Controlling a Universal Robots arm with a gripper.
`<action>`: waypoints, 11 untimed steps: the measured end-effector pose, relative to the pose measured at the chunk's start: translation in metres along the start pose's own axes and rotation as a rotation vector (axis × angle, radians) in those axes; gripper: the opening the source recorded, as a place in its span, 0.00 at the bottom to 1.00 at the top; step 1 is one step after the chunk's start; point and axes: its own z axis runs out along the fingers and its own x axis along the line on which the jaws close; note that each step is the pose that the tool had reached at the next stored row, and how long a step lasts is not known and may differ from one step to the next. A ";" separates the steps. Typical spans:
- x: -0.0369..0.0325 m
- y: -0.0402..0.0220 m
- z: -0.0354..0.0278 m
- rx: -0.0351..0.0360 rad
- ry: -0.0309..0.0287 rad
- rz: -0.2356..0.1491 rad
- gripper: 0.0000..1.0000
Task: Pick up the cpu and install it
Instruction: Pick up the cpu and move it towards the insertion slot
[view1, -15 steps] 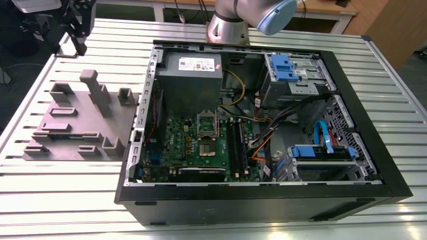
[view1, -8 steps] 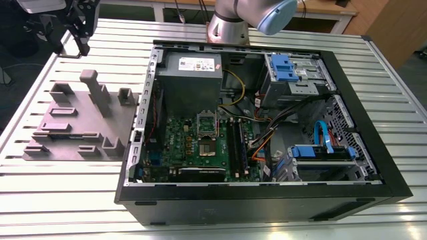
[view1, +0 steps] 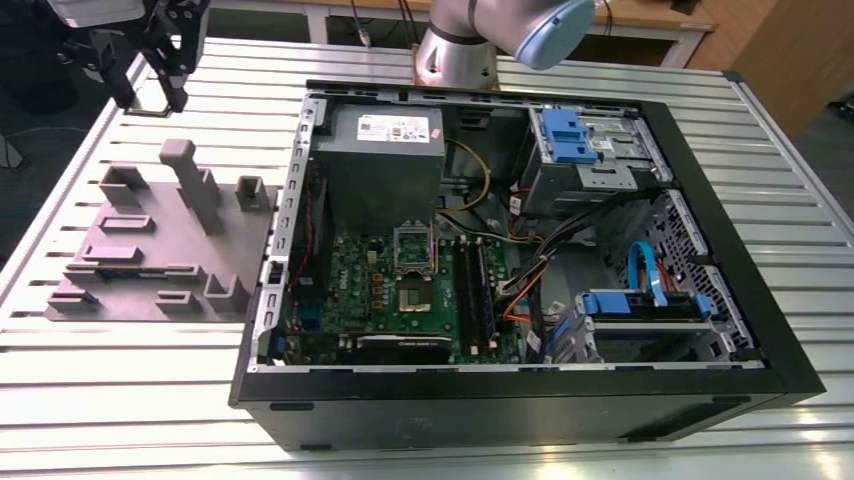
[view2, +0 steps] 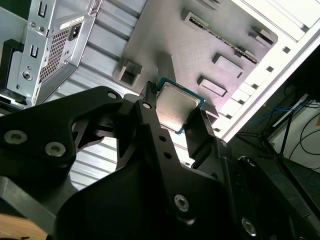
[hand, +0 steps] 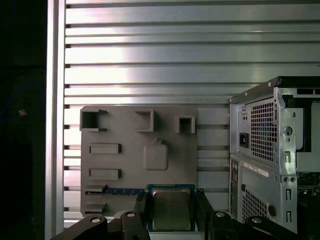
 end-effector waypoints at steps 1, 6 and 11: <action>-0.0001 0.0000 0.0000 0.0000 0.0000 0.000 0.47; -0.0007 0.0000 -0.0001 0.0000 0.0001 0.000 0.47; -0.0013 0.0000 -0.0001 0.0001 0.0001 0.000 0.47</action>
